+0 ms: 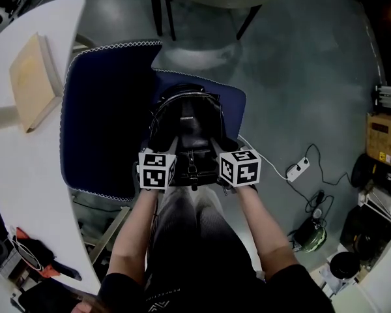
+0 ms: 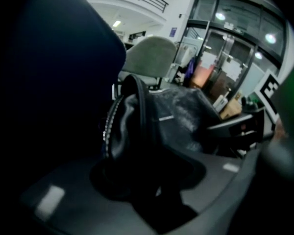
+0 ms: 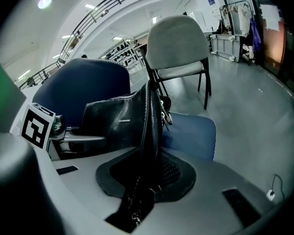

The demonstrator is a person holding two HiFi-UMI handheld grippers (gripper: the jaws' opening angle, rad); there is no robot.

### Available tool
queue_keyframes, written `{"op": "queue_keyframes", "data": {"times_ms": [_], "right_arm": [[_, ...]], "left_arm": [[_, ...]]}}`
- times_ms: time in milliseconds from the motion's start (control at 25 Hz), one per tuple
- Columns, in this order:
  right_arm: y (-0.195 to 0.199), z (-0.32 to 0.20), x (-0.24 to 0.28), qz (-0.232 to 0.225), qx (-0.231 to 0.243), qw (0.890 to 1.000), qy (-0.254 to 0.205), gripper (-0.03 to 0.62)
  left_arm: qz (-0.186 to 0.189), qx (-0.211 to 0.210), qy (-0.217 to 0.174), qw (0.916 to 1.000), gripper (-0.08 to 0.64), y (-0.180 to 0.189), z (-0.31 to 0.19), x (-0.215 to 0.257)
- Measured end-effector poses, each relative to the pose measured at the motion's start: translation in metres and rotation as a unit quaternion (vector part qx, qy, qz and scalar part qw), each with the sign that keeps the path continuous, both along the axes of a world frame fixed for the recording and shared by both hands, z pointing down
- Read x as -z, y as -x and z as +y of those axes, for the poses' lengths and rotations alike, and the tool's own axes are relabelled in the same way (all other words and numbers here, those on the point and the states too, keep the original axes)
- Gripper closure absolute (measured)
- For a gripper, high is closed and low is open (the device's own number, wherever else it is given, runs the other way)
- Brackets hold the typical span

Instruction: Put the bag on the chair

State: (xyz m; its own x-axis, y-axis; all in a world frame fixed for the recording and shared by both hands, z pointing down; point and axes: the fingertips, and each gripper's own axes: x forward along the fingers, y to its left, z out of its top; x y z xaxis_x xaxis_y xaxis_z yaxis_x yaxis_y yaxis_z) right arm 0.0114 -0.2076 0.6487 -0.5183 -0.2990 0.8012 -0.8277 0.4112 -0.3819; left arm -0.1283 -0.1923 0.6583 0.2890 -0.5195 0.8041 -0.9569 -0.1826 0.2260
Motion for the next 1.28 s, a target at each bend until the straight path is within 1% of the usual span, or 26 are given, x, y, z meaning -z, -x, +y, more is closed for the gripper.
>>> {"op": "queue_keyframes", "data": {"times_ms": [440,760,960,1040,1280], "right_arm": [[0.001,-0.012,-0.011,0.024,-0.003,1.000,0.002,0.492],[0.001,-0.021,-0.017,0.032,-0.009,0.999,0.010,0.460],[-0.002,-0.025,-0.018,0.043,-0.017,0.999,0.008,0.432],[-0.003,-0.028,-0.019,0.048,-0.019,0.999,0.004,0.397],[-0.008,-0.032,-0.016,0.059,-0.026,0.998,-0.009,0.370]], "left_arm": [[0.014,0.023,0.032,0.9991,0.313,0.010,-0.009,-0.015],[0.011,0.045,0.045,0.9979,0.269,0.019,-0.014,-0.022],[0.001,0.047,0.045,0.9979,0.246,0.023,-0.014,-0.020],[-0.003,0.048,0.043,0.9979,0.241,0.024,-0.013,-0.020],[-0.010,0.056,0.037,0.9977,0.236,0.028,-0.011,-0.015]]}}
